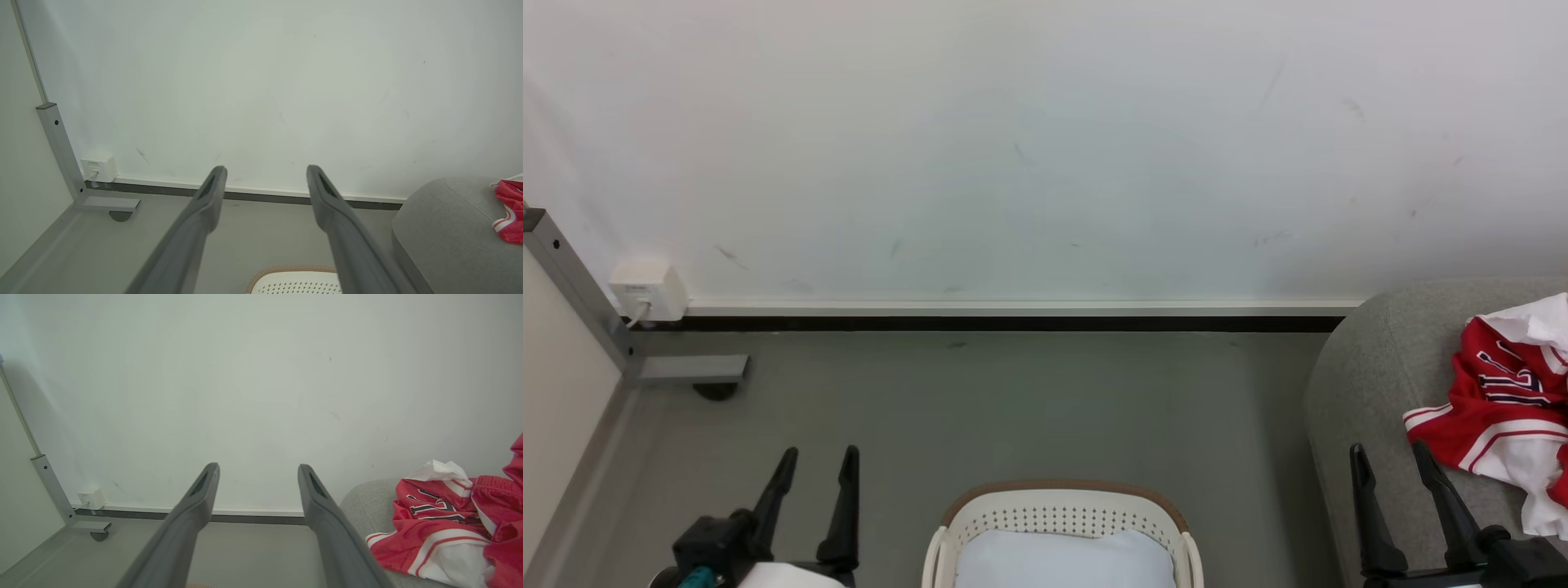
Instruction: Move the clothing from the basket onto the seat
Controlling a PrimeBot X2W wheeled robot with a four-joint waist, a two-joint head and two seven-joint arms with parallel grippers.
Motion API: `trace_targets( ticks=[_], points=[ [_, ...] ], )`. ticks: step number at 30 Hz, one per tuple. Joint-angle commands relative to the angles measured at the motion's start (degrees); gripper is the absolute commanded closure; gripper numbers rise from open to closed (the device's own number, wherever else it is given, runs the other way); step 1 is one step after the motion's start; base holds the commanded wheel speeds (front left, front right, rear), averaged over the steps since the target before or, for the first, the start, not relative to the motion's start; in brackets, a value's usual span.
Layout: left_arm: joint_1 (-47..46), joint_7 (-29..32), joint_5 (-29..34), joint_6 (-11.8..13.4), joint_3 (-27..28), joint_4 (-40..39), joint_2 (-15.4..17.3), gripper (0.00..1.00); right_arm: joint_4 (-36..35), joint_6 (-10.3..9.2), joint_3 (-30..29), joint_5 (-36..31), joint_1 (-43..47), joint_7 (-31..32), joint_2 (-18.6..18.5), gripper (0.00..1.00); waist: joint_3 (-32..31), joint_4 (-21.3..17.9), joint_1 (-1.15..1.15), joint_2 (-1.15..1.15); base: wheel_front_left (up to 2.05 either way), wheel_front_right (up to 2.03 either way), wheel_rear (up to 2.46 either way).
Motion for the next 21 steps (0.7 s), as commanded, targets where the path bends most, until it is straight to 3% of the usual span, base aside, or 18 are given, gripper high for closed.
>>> trace_targets(
  ticks=[1, 2, 3, 8, 21],
  points=[
    [0.11, -0.02, 0.17, -0.14, -0.21, 0.08, 0.03, 0.00, 0.11, -0.13, 0.14, 0.37, -0.66, -0.18, 0.01, 0.00, -0.04, 0.09, 0.00, 0.00, 0.00, 0.00, 0.00],
    [0.10, -0.02, -0.25, -0.14, -0.45, 0.08, 0.06, 0.00, 0.14, -0.13, 0.22, 0.43, -0.67, -0.18, 0.01, 0.00, -0.03, 0.11, 0.00, 0.00, 0.00, 0.00, 0.00],
    [-0.01, 0.01, -0.30, -0.01, -0.54, 0.06, -0.02, 1.00, 0.05, 0.00, 0.28, 0.25, -0.15, 0.00, 0.01, 1.00, -0.03, 0.09, 0.00, 0.00, 0.00, 0.00, 0.00],
    [0.13, 0.87, -2.35, 0.01, -0.19, 1.33, -0.38, 1.00, 0.82, 0.01, 0.41, 2.36, 0.57, 0.45, 0.10, 1.00, 0.01, 0.05, 0.00, 0.00, 0.00, 0.00, 0.00],
    [-0.09, 4.48, -16.23, -0.01, 1.09, 0.48, -0.71, 1.00, 1.54, -0.01, -0.60, 16.44, -0.71, 3.67, -0.55, 1.00, 0.24, -0.20, 0.00, 0.00, 0.00, 0.00, 0.00]
  ],
)
